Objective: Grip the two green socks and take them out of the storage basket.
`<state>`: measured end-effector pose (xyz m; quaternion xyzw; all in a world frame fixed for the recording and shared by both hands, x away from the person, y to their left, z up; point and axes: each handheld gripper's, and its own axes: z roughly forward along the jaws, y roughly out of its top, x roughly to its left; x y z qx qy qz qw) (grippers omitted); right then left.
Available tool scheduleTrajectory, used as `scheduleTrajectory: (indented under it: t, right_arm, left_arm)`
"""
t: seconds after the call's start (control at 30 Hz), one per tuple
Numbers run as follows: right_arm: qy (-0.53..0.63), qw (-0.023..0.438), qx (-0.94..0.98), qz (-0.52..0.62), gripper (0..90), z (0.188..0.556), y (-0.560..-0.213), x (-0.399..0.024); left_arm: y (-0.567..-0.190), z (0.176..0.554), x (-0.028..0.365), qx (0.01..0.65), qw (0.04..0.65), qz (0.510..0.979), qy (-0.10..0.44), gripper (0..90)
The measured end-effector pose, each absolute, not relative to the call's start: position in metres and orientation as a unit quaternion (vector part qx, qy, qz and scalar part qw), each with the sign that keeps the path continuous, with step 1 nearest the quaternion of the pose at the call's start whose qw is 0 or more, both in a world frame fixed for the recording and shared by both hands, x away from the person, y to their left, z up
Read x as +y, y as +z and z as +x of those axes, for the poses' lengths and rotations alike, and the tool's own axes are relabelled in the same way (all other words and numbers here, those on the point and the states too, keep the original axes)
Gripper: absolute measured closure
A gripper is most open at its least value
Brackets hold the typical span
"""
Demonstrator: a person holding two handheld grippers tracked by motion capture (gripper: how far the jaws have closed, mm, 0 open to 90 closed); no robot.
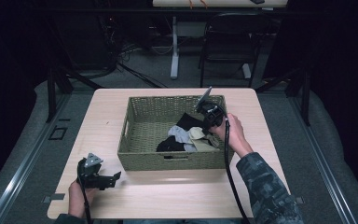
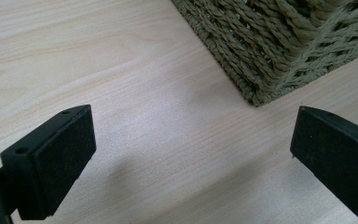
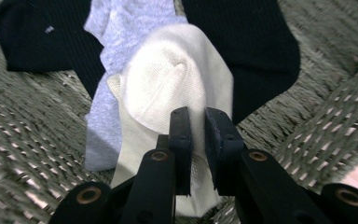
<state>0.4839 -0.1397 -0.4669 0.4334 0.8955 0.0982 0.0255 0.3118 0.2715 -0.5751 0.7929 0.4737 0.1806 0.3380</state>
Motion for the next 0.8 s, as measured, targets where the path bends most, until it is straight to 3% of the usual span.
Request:
scheduleTrajectory:
  t: [0.8]
  right_arm:
    - [0.127, 0.051, 0.901, 0.412, 82.8, 0.476, -0.412, -0.141]
  left_arm:
    - [-0.575, 0.312, 0.27, 0.472, 0.336, 0.794, 0.183, 0.3]
